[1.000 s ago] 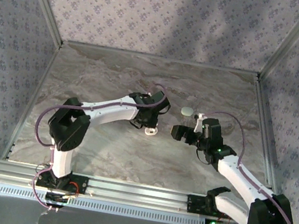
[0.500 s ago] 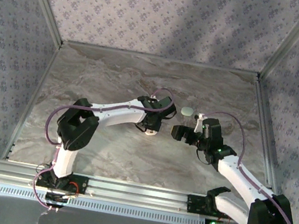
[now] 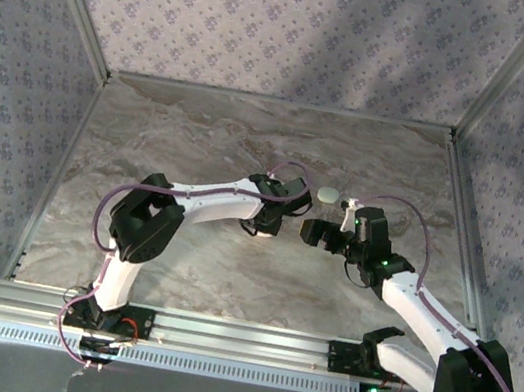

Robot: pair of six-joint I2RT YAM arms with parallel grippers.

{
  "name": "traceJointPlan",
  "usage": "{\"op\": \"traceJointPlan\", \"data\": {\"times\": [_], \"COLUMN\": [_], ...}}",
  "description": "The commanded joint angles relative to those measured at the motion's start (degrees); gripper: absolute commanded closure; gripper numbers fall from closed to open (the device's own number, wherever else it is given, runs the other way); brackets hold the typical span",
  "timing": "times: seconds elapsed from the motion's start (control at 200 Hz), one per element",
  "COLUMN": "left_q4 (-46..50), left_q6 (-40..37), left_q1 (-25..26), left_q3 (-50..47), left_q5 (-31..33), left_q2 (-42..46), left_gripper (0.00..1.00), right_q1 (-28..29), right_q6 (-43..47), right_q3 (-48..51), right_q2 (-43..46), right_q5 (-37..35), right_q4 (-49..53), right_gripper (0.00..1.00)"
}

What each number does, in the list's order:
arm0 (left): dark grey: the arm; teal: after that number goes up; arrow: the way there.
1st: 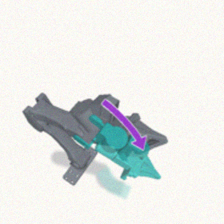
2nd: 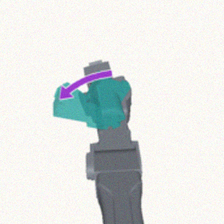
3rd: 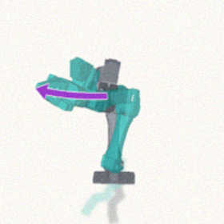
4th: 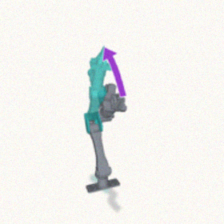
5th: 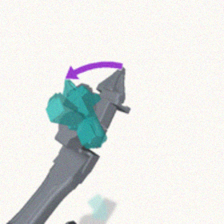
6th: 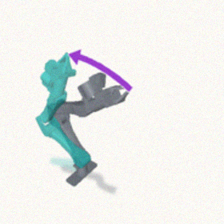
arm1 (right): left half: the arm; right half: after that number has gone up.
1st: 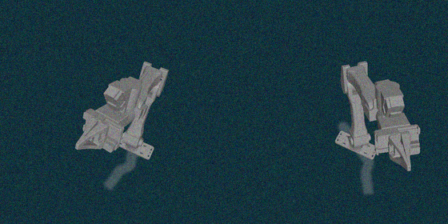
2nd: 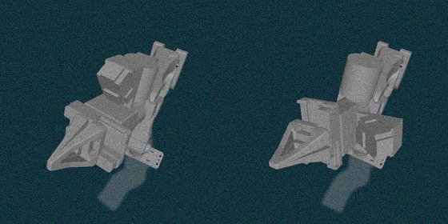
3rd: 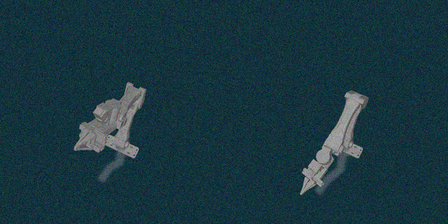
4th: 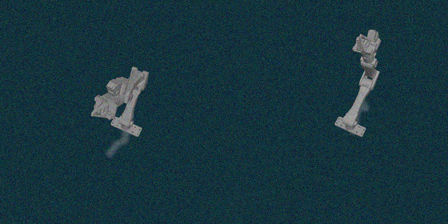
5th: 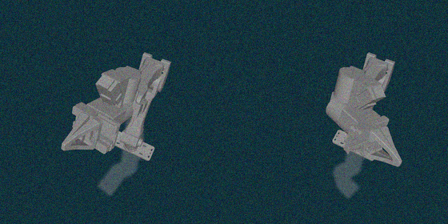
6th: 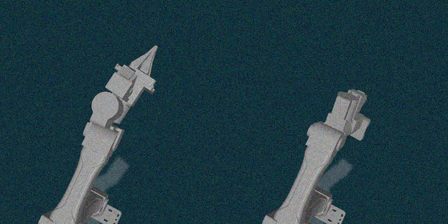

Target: Insert the wireless bluetooth earbuds into the charging case

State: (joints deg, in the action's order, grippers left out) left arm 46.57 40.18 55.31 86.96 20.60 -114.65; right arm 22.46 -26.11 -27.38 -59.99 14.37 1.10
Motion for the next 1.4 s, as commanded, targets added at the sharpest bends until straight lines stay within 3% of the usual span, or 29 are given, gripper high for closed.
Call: {"op": "traceJointPlan", "data": {"times": [0.0,1.394], "left_q4": [1.4,1.0], "left_q6": [0.4,-1.0], "left_q1": [0.5,2.7], "left_q3": [2.0,1.8], "left_q5": [1.4,7.6], "left_q2": [-1.0,-4.0], "left_gripper": [0.78,0.78], "right_q1": [-0.2,-0.4], "right_q6": [-0.4,-0.3], "right_q3": [-0.4,-0.2], "right_q2": [0.4,1.4], "right_q5": [0.8,1.3], "right_q4": [-0.2,0.0], "right_gripper": [0.00,0.00]}}
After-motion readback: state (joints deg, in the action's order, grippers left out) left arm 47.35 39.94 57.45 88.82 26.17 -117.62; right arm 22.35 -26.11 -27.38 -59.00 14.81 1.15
